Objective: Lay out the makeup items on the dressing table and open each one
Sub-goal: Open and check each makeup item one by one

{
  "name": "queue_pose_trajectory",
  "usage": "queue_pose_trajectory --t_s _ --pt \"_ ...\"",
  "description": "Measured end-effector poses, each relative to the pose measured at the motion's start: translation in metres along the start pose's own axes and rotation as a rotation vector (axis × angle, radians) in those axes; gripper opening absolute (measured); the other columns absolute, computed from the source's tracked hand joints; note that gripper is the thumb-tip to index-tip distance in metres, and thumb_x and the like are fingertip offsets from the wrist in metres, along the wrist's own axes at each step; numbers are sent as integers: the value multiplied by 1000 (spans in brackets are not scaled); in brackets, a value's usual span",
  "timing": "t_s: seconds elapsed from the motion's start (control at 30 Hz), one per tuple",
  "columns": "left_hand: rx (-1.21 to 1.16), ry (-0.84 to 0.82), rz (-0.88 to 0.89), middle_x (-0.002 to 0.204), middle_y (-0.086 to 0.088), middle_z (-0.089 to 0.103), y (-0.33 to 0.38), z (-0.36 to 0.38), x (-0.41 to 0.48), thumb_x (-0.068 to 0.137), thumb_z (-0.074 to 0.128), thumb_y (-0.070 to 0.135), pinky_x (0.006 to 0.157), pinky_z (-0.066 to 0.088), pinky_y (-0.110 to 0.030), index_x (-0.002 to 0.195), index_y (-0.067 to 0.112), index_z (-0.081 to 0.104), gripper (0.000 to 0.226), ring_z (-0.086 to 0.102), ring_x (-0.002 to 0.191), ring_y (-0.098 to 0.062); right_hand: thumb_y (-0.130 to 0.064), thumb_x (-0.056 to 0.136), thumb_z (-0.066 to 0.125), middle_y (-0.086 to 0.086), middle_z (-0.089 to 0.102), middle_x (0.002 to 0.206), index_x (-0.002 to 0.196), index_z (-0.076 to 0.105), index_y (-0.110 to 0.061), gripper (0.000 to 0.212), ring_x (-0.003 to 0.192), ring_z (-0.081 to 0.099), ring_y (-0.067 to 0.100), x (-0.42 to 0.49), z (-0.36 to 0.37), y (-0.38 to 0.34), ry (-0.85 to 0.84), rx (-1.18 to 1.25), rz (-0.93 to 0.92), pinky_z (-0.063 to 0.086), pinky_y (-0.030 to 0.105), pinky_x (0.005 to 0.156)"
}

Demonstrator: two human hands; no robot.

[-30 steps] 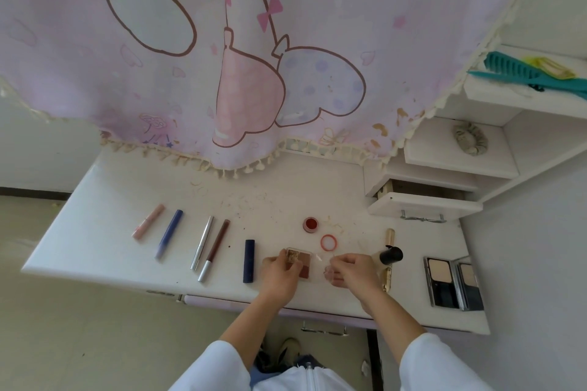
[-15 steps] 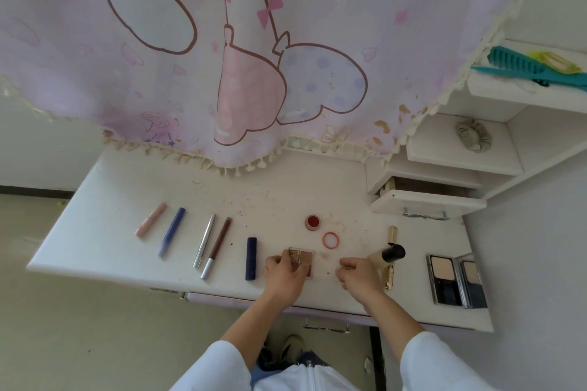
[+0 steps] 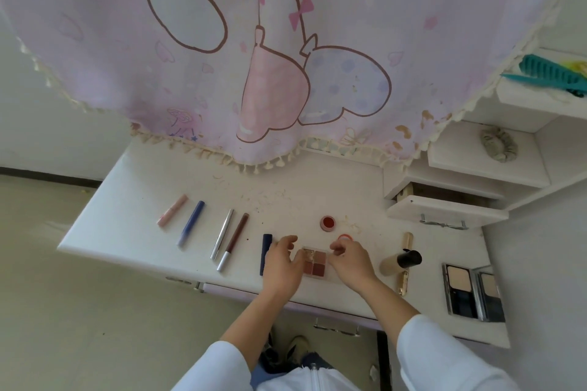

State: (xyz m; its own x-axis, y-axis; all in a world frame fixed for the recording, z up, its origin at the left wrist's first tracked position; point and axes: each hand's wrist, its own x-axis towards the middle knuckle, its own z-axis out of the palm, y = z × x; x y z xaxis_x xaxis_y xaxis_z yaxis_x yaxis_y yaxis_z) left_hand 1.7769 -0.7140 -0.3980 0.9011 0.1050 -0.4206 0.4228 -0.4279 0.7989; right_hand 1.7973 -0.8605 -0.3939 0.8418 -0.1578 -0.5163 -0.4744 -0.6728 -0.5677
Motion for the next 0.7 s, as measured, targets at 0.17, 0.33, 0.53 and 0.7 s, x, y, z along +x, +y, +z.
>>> queue_pose_trajectory --t_s 0.17,0.33,0.53,0.7 --pt "34 227 -21 120 -5 50 -15 -25 0 88 60 19 76 43 -24 121 12 53 34 52 93 -15 -11 89 55 4 58 112 126 57 -10 37 97 54 16 8 23 -36 -136 -91 -104 42 22 81" --pt "141 166 -182 123 -6 44 -41 -31 -4 84 67 36 72 39 -25 126 10 45 54 49 84 -15 -9 94 39 10 46 139 143 41 -15 49 122 49 25 13 46 -67 -286 -196 -172 43 28 95" --pt "175 149 -207 108 -4 49 -49 -31 3 85 63 29 70 38 -27 104 11 57 26 48 82 -16 -3 93 34 19 53 133 131 49 -2 41 114 54 32 12 57 -87 -358 -235 -174 47 39 96" --pt "144 149 -137 91 -2 55 -49 -37 1 84 64 23 54 30 -19 91 14 60 12 48 70 -12 -23 91 57 7 61 111 112 56 -9 26 96 56 20 16 56 -80 -268 -79 -112 47 32 80"
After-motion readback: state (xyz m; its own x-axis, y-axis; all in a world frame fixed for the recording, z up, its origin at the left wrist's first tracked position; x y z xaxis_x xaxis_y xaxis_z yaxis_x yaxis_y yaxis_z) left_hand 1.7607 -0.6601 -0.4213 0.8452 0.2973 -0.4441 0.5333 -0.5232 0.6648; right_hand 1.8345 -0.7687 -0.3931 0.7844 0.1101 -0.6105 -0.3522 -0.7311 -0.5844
